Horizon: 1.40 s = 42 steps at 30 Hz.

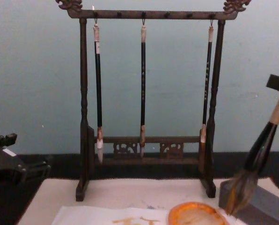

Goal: Pick up the brush from the inkstone, write on the paper, then place the brush back to its original position.

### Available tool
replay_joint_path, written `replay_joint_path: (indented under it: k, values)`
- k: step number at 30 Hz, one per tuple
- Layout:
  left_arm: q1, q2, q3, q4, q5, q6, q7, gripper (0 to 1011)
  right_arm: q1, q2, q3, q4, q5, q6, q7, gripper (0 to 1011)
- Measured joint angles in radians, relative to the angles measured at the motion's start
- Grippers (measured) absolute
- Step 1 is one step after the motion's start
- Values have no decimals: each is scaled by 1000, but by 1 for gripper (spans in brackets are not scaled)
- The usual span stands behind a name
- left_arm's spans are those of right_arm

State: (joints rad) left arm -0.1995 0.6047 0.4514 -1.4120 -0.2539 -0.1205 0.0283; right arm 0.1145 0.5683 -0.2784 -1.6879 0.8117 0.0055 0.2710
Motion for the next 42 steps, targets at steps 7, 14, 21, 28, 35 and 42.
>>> replay_joint_path:
  k: [7, 14, 21, 28, 35, 42]
  values:
    - [0, 0, 0, 0, 0, 0, 0, 1009, -61, 25, 22, -58, -24, 0, 10, 160]
    - [0, 0, 0, 0, 0, 0, 0, 1010, -106, 41, 27, -95, -80, 3, 13, 160]
    - [0, 0, 0, 0, 0, 0, 0, 1010, -125, 39, 32, -114, -114, 13, 0, 160]
    - [0, 0, 0, 0, 0, 0, 0, 1010, -143, 25, 37, -139, -152, 39, -28, 160]
    - [0, 0, 0, 0, 0, 0, 0, 1010, -157, 15, 34, -159, -186, 66, -43, 160]
    - [0, 0, 0, 0, 0, 0, 0, 1009, -164, 0, 35, -165, -211, 80, -43, 160]
